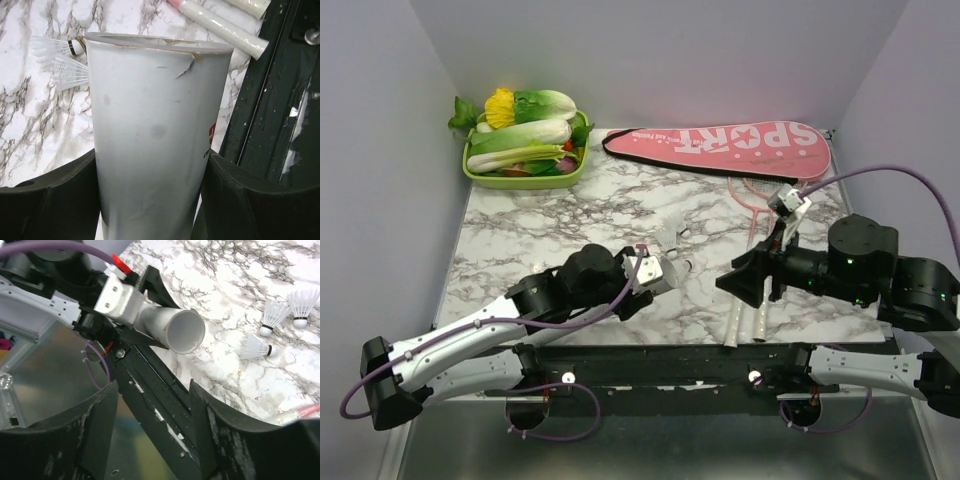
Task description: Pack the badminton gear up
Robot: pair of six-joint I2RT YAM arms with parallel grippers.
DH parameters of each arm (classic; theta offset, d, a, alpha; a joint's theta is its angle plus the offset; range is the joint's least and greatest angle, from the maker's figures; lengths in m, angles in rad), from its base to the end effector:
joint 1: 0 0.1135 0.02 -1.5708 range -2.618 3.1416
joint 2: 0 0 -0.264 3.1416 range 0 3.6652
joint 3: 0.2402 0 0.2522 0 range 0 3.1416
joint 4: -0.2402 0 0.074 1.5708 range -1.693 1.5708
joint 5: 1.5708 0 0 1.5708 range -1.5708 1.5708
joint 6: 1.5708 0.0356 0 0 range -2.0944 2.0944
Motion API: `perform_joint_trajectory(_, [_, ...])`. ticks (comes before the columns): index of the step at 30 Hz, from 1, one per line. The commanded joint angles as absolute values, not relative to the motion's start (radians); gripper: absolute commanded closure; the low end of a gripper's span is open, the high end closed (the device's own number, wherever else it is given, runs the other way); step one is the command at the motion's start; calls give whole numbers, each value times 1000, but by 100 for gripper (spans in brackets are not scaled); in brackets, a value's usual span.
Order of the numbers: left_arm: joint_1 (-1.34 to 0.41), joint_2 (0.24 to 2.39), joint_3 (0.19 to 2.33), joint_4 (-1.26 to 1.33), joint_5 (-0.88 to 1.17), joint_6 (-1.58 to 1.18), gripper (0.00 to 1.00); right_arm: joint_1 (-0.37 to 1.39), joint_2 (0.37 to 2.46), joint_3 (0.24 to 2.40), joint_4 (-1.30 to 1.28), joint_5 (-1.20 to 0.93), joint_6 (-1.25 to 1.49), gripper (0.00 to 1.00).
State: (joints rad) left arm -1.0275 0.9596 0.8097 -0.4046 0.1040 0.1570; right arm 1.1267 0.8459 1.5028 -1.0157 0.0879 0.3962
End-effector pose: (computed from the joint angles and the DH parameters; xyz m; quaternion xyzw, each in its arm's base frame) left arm 0.1068 -0.1840 0.2948 0.5080 0.7098 -0.2461 0.4215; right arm 0.0478 0.0933 0.4698 -0.2699 0.7759 0.3665 0.4368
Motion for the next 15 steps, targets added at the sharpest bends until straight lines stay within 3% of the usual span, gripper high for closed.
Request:
perform_joint_trajectory(1, [-1026,851,759,-313,115,34,100,1134,911,1468,-892,39,393,36])
perform_joint_trajectory(15, [-1026,736,686,-305,204,-54,100,1134,1111,1482,-762,-83,356,61])
